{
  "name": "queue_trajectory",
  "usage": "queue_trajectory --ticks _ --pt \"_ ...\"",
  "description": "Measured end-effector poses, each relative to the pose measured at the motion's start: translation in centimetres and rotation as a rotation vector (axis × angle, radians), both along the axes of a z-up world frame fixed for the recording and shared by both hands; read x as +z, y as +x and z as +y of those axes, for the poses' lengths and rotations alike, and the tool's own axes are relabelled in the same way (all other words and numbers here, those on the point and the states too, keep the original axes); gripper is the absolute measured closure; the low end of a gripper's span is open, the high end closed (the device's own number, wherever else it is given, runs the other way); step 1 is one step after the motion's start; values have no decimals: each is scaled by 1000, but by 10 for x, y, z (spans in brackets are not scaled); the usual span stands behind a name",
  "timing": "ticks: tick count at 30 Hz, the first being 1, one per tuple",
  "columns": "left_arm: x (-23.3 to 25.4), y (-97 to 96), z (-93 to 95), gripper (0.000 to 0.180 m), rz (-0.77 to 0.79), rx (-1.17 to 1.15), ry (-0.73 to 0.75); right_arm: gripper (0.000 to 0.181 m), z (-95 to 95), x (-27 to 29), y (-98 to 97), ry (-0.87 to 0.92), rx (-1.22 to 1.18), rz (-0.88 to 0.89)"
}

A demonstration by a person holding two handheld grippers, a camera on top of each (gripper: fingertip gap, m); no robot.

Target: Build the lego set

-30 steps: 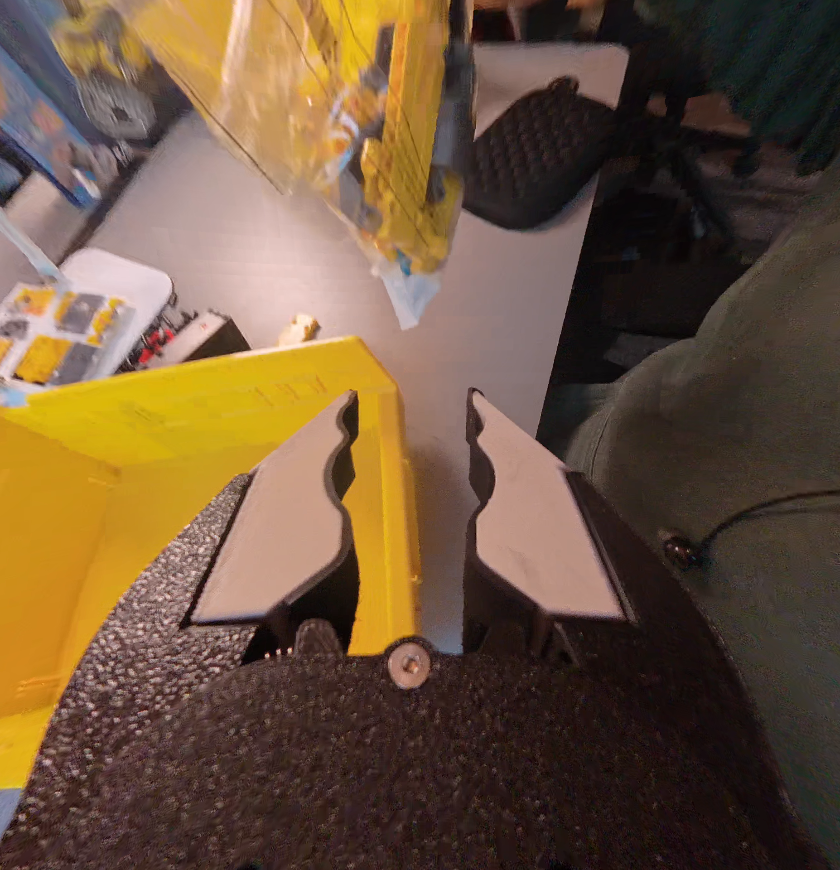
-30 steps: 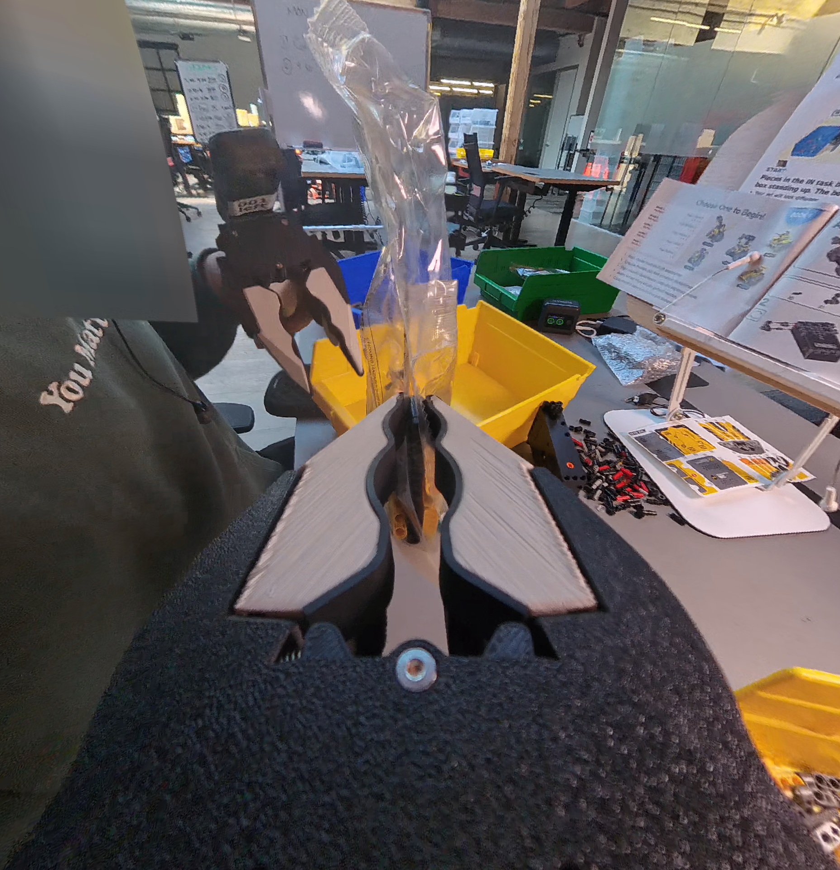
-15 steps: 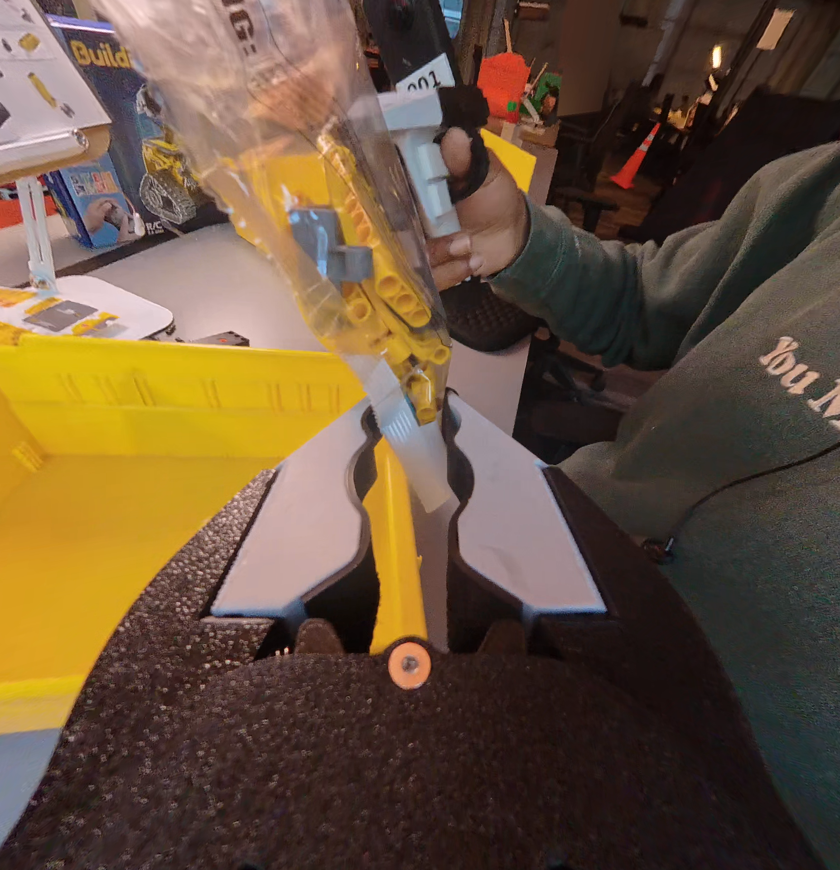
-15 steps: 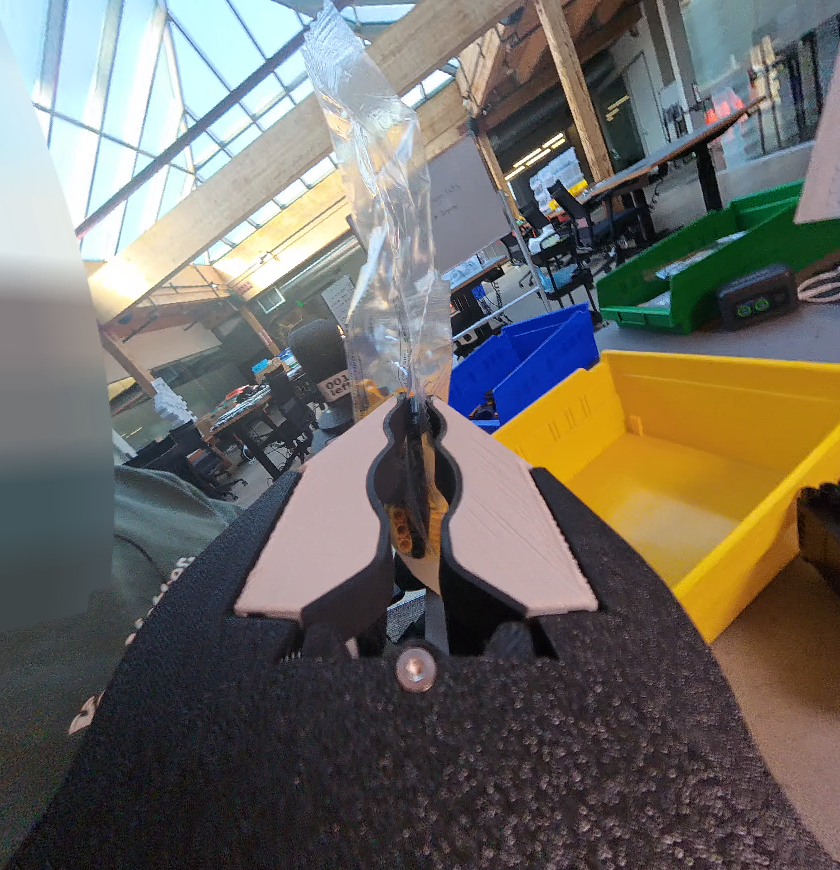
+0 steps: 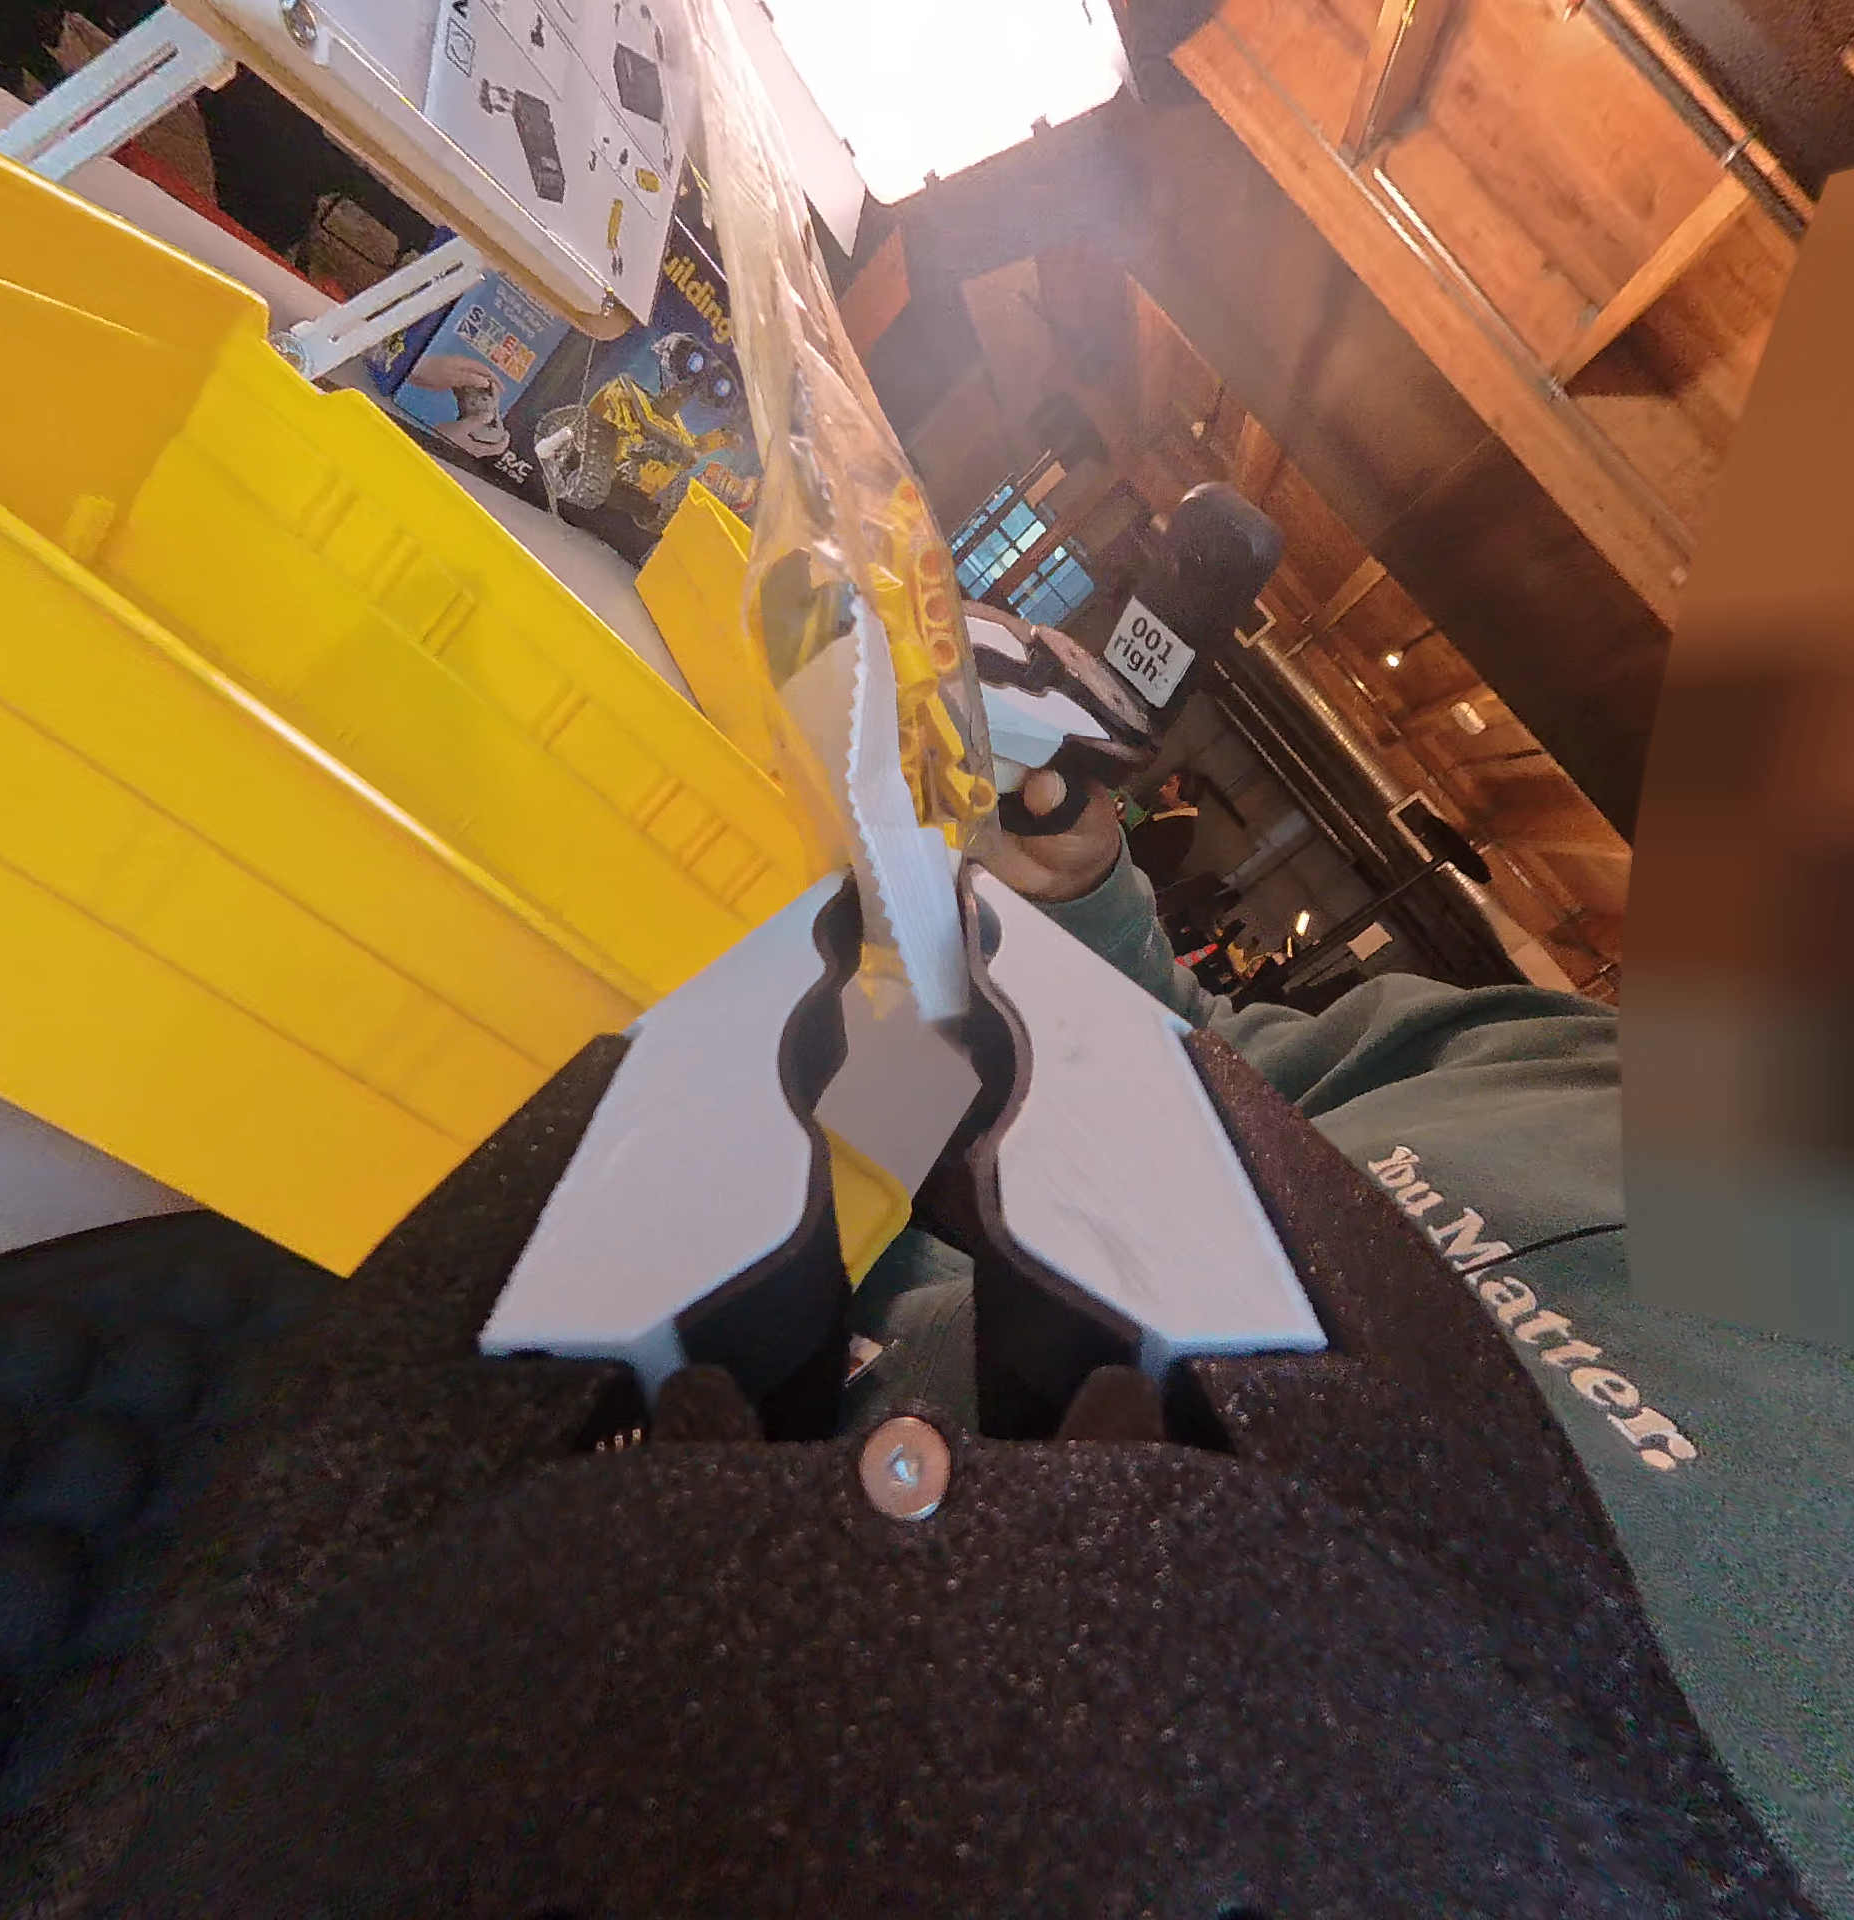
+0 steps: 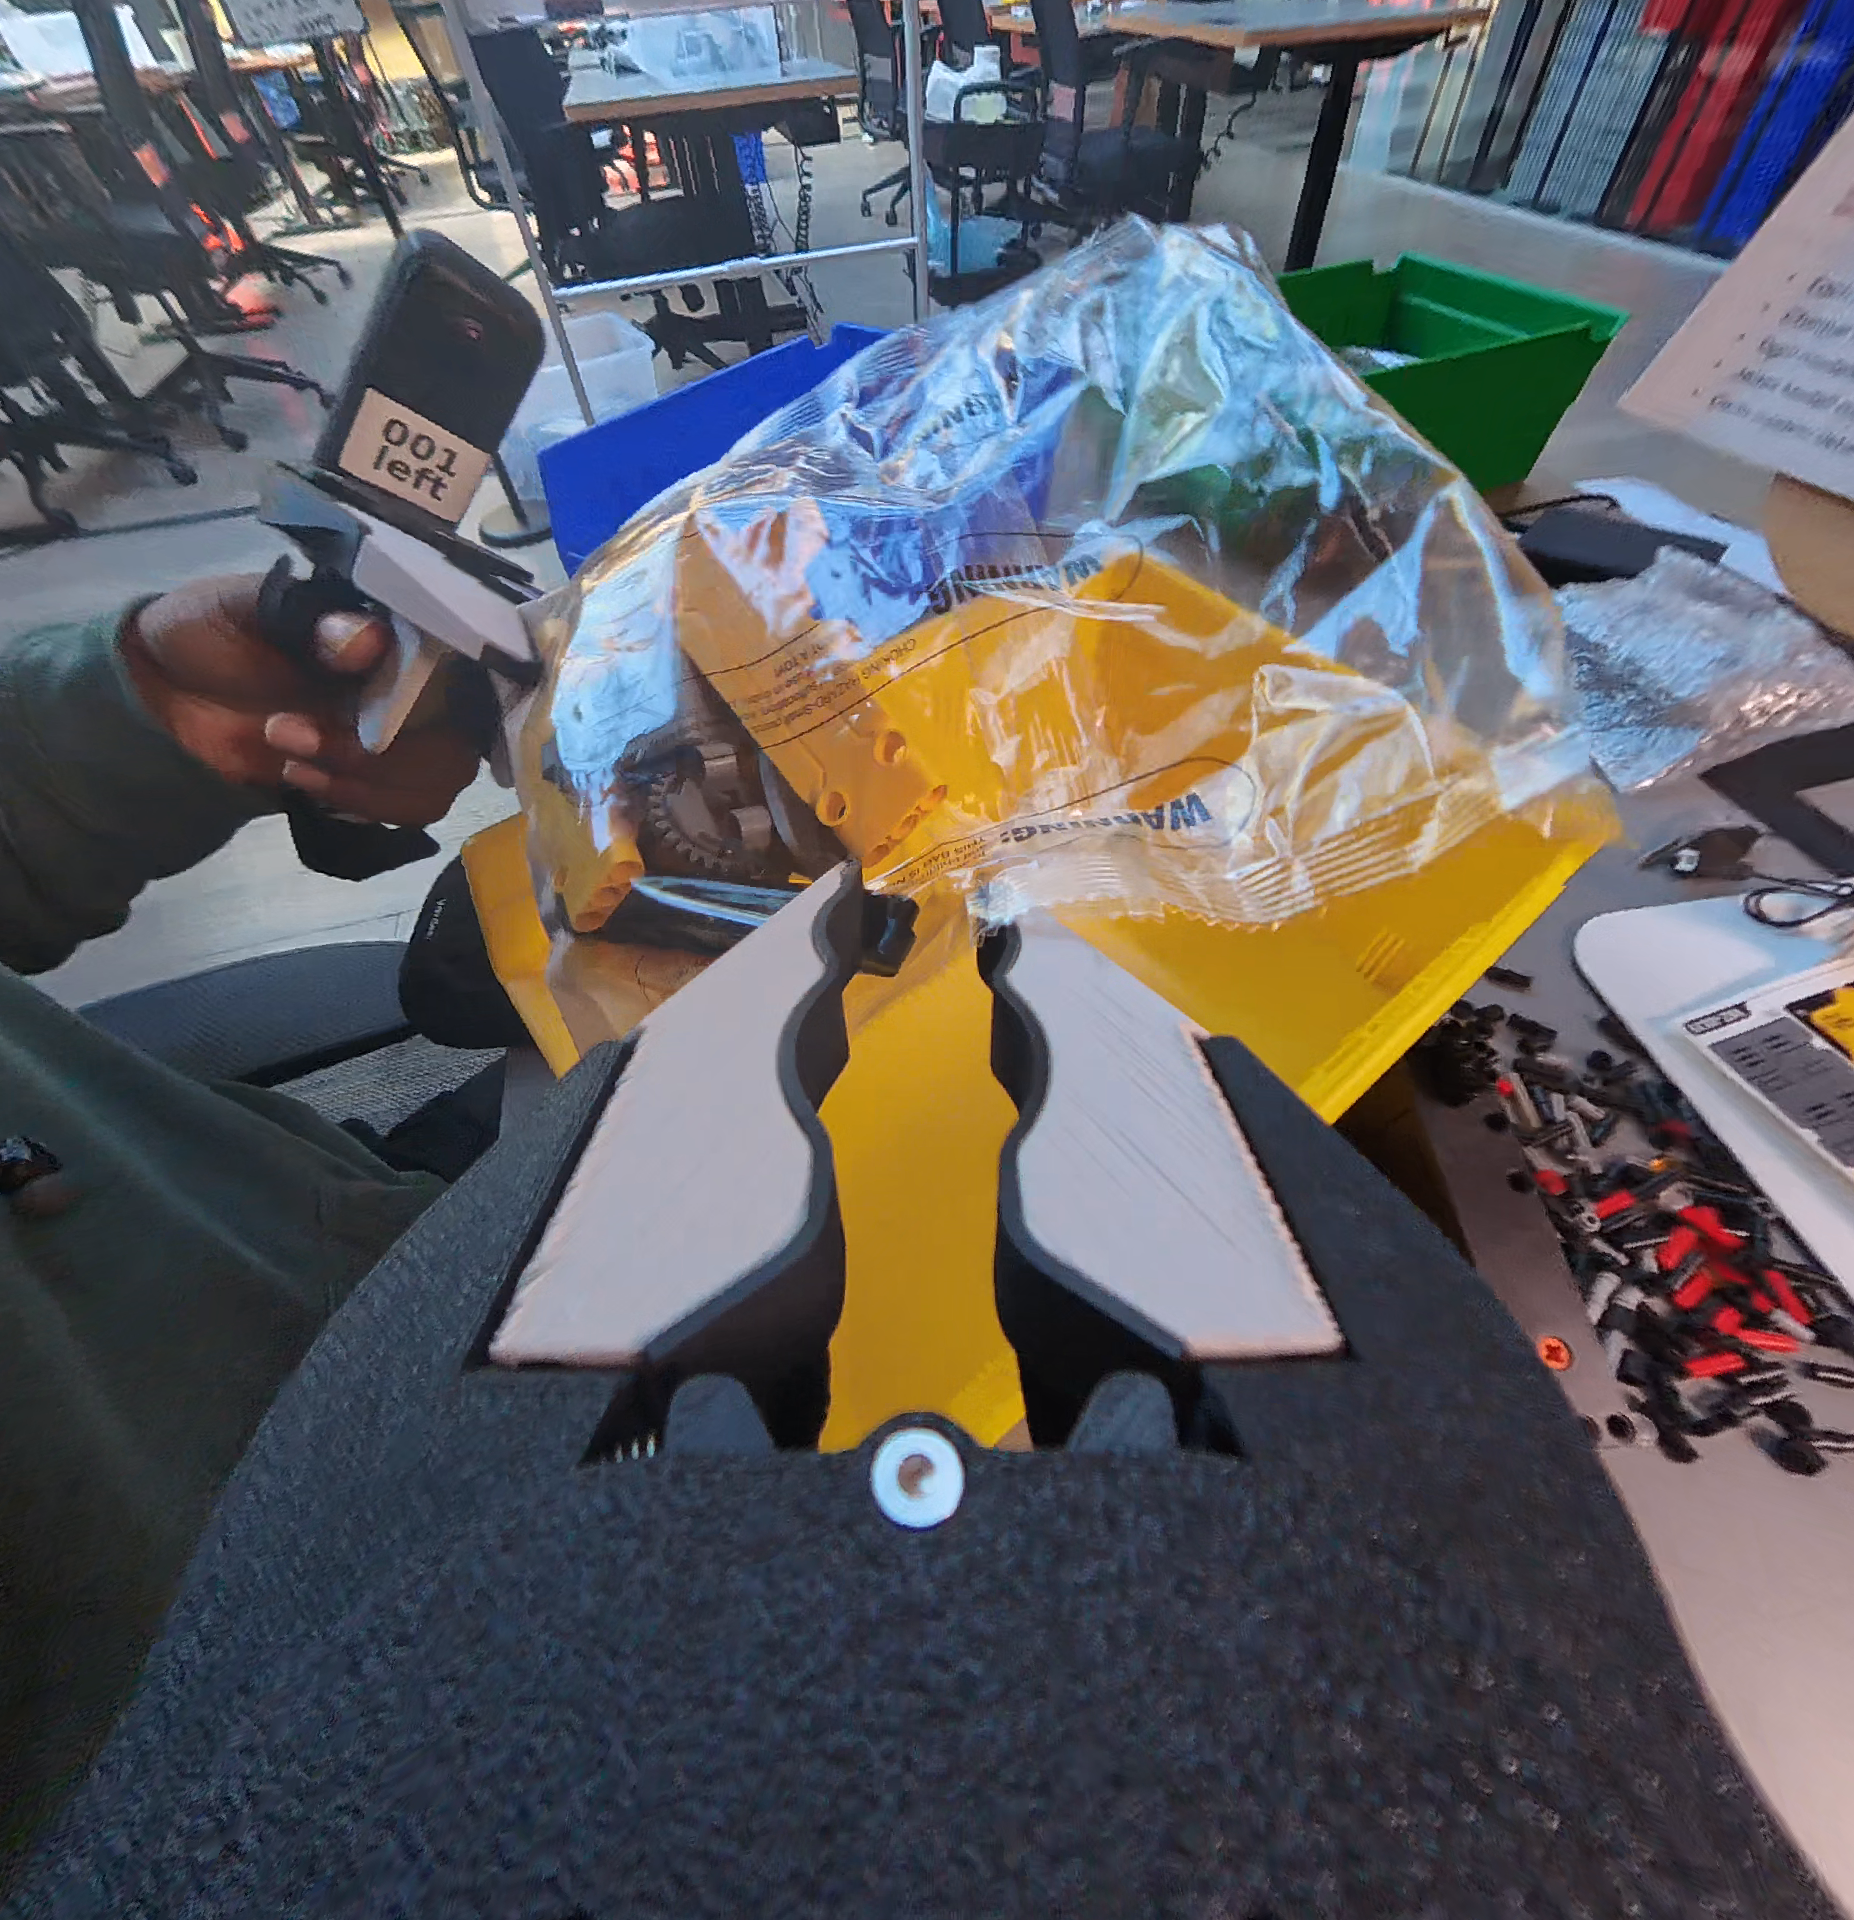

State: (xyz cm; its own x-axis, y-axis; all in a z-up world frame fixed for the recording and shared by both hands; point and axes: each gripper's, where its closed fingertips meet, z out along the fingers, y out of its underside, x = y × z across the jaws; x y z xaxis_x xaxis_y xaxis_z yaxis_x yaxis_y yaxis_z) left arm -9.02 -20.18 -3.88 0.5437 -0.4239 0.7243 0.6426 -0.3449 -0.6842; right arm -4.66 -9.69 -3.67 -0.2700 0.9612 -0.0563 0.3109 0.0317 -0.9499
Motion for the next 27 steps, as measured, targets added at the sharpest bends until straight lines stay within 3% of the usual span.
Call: queue_trajectory --ticks 2,3,4,7,13,19,21,23,27 --pt "1 -1 2 163 -32 8 3 160 -3 2 9 -11 13 17" --pt "2 -2 3 164 -45 17 5 148 -6 2 15 -37 33 17" --pt "3 -6 4 164 -63 33 9 117 -10 0 21 -84 56 1" --pt "4 -18 2 164 -101 75 13 122 -6 5 41 -279 88 14" --pt "1 -36 5 163 -233 204 -8 121 -31 -17 45 267 19 35" --pt "8 -52 15 163 -394 359 39 112 -79 -53 9 348 -66 101" --pt "10 -54 18 165 -439 382 50 113 -85 -57 4 399 -103 127" --pt "13 -55 19 180 -461 397 69 114 -89 -62 -2 453 -122 120" --pt "22 -46 27 180 -453 379 92 123 -99 -67 -17 435 -152 86"
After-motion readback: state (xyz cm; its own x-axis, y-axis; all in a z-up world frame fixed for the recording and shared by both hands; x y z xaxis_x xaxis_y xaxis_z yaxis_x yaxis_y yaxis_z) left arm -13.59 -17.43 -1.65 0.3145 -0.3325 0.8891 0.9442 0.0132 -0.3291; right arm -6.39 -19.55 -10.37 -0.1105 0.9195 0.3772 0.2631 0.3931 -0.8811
